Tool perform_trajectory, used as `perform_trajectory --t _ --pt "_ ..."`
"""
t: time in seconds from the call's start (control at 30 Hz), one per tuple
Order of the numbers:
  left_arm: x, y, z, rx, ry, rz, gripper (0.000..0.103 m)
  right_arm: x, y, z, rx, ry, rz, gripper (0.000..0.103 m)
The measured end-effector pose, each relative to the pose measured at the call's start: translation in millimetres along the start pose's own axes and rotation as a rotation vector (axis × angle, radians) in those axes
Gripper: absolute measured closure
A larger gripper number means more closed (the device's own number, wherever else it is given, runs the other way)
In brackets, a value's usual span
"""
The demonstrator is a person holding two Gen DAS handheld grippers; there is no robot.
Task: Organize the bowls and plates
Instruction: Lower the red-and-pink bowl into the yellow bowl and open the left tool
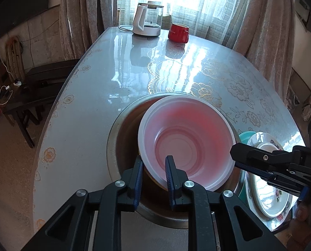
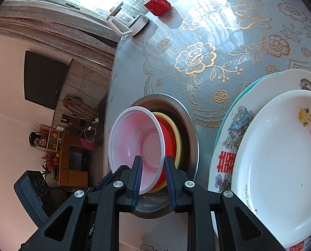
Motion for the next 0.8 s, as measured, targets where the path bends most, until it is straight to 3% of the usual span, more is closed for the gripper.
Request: perform_trajectory --t 0.13,0.27,0.63,0.8 --pt "-1.2 -0.8 2.2 -0.001 -0.010 -0.001 0.080 1.3 -0.4 1.2 0.000 -0.005 0.008 0.080" --pt "-4.3 -4.2 1.7 -0.022 0.007 -0.001 0.066 3.1 -1.1 1.4 -0.007 -0.004 0.021 0.080" --pt "-0.3 -1.7 -0.6 -0.016 0.021 -0.014 0.067 15.3 -4.0 -2.3 -0.041 -0.009 0.071 0.079" --pt "-3.2 -2.3 -0.8 -0.015 0.030 -0.021 0.064 7.0 -7.5 -4.0 -0.086 0.041 0.082 0.079"
Point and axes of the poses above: each gripper's, at about its wrist camera, not at the fingertips, and x roughly the way its jaws point, y to its right, z to its underside, the point moved 5 cm from there along x, roughly the way its jaws point, and after that the axes turned 5 degrees about -y, right-handed, at the moved point
